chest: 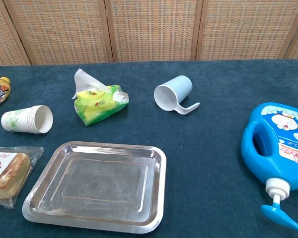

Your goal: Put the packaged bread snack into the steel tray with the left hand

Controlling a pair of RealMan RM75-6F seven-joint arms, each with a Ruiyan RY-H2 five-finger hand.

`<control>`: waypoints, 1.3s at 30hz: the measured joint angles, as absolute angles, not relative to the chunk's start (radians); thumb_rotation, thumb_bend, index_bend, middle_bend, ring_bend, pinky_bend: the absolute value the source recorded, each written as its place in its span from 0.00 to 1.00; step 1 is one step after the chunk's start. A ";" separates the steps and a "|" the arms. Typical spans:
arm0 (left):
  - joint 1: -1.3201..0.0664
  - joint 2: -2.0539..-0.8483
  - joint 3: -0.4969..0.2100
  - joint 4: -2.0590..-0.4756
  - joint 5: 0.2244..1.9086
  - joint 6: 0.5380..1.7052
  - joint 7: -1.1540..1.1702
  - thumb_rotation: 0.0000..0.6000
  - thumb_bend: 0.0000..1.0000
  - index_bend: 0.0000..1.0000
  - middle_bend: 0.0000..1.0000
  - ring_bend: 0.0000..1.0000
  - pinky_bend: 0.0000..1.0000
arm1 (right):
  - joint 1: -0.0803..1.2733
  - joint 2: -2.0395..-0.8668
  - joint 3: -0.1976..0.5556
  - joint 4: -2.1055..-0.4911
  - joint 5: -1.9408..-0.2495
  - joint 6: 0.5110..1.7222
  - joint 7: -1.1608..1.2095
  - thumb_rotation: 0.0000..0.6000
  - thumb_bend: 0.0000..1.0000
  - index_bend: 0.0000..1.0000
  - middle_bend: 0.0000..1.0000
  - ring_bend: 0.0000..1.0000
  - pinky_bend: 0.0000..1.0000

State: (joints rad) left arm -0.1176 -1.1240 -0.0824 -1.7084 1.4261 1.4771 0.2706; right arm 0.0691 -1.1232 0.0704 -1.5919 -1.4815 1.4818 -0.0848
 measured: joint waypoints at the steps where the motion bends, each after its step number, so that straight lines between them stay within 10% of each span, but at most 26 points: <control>1: -0.120 -1.124 -0.085 -1.709 1.423 1.475 0.270 1.00 0.04 0.00 0.00 0.00 0.00 | 0.070 -1.123 0.072 -1.592 -1.478 1.480 -0.084 1.00 0.08 0.00 0.00 0.00 0.00; 39: -0.211 -1.070 -0.069 -1.906 1.214 1.256 0.424 1.00 0.10 0.00 0.00 0.00 0.00 | 0.061 -1.124 0.072 -1.485 -1.498 1.494 0.050 1.00 0.08 0.00 0.00 0.00 0.00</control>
State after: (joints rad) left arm -0.2110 -1.0701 -0.0687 -1.9063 1.2145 1.2564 0.4236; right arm 0.0609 -1.1242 0.0723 -1.4855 -1.4976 1.4944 0.0504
